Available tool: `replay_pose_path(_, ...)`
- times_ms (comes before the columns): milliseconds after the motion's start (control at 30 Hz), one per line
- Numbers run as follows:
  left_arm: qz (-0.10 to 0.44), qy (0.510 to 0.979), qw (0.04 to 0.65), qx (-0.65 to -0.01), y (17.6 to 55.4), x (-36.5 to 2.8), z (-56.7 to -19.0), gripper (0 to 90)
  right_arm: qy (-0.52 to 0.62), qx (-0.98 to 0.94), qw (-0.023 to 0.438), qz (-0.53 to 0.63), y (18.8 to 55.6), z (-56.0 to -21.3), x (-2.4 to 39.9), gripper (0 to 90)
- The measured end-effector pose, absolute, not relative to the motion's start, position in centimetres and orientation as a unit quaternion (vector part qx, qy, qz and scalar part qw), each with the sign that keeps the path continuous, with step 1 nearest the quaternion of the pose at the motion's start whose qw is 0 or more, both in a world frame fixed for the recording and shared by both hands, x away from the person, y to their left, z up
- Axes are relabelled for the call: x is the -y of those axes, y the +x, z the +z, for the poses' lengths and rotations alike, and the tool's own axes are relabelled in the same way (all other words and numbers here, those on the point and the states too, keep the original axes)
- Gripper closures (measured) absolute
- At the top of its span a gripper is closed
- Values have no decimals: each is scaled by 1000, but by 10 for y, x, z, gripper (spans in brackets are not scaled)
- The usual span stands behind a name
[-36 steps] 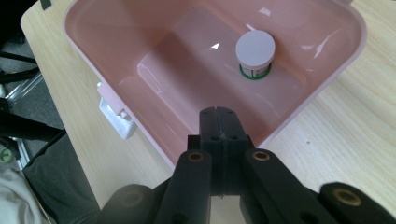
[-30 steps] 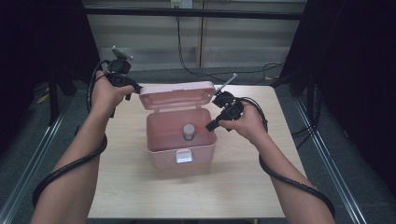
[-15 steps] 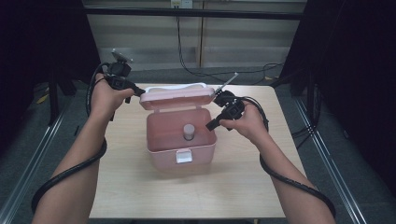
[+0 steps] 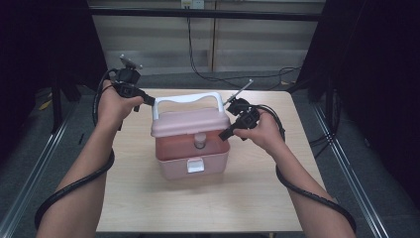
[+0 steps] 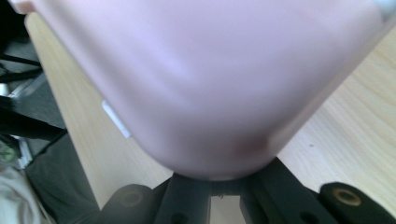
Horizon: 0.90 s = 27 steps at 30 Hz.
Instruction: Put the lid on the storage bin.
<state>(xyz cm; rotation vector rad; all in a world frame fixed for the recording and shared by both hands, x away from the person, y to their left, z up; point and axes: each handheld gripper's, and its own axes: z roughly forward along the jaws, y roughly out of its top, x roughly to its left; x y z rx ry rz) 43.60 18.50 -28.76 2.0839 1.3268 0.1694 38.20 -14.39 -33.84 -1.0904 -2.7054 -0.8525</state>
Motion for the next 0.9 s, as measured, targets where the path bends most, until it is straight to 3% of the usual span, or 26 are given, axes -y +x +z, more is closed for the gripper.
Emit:
replay_pose_path(267,94,774,344,-523,433,-196,-293,706,-356,890,47,-283,378,-340,146,900)
replay_pose_path(400,118,766,348,-527,432,-204,-300,541,-350,891,45,-287,375,-339,149,900)
replay_pose_path(600,141,755,339,-543,429,-217,-315,401,-344,892,48,-290,369,-341,149,900)
replay_pose_path(900,132,743,342,-560,421,-231,-348,324,-341,893,52,-290,364,-347,150,900)
